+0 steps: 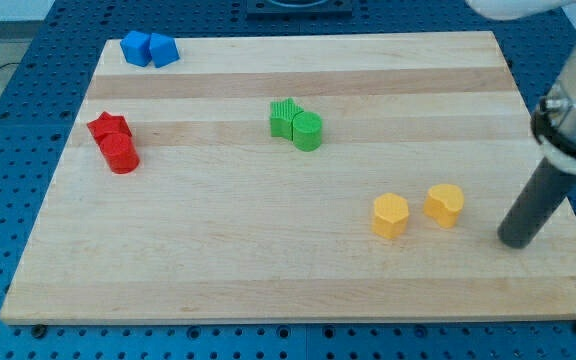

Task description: Keep green blocks vertically above yellow blocks

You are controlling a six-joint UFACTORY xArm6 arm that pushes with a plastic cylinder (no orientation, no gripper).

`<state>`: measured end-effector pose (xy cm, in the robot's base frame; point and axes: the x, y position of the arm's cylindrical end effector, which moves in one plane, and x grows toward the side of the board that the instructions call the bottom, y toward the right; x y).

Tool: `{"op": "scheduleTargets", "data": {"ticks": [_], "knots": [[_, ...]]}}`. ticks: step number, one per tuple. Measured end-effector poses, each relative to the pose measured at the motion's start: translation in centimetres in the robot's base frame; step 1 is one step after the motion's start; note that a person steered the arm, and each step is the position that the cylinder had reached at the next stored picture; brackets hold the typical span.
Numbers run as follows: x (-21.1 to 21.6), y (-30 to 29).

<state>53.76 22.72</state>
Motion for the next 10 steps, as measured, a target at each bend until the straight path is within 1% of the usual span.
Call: {"op": "scheduleTargets", "data": {"ticks": [1, 3, 4, 5, 6, 7, 8, 9, 10], "knots": [[-2.4, -1.4], [-2.9, -14.1], [-3.0, -13.6], [-3.0, -9.8], [-3.5, -9.1], [-6.6, -10.0], [-11.0, -10.5], [-14.0, -11.3], [-19.0, -12.0]]}}
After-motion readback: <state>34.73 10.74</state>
